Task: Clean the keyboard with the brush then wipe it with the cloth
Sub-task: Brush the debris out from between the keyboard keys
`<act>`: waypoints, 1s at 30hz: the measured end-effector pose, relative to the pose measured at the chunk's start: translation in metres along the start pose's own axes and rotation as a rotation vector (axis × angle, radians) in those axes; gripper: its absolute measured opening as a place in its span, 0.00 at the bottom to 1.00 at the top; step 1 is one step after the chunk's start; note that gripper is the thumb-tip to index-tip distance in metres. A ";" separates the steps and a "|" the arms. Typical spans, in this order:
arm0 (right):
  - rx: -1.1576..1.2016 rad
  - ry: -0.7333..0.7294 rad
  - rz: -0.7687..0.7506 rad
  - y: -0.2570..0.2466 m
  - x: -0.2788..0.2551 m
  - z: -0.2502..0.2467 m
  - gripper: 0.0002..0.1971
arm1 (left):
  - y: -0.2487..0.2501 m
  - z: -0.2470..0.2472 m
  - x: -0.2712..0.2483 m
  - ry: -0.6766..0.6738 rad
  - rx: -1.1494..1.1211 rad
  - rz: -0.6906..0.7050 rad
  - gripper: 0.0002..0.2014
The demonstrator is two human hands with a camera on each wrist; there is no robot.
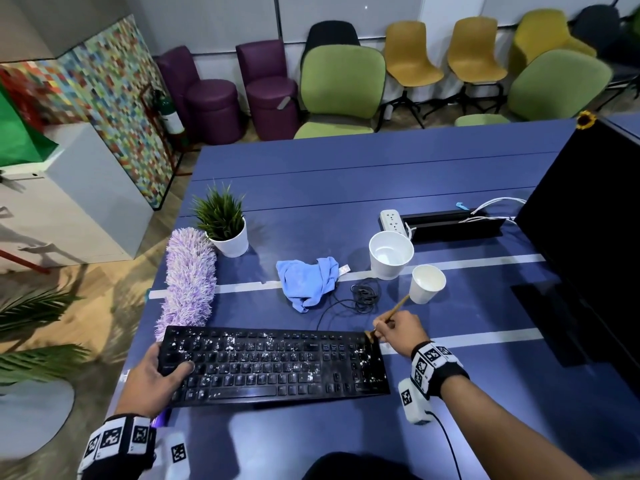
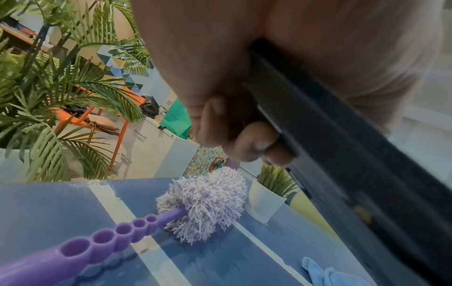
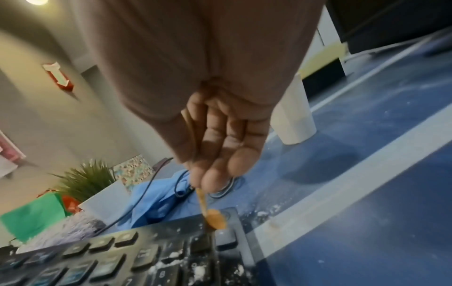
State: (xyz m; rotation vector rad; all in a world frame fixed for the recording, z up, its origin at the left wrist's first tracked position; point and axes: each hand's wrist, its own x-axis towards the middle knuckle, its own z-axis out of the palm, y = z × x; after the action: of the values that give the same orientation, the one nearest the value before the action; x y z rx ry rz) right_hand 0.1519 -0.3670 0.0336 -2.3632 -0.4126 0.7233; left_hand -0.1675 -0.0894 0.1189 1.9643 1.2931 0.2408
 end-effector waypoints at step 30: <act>0.085 0.070 0.046 0.003 -0.019 0.012 0.16 | 0.000 0.000 -0.003 0.002 -0.027 -0.012 0.18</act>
State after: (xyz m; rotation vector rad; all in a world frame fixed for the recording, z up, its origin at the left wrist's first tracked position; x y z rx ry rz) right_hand 0.1296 -0.3718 0.0312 -2.3165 -0.2932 0.6639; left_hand -0.1691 -0.0915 0.1197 1.9338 1.2961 0.2523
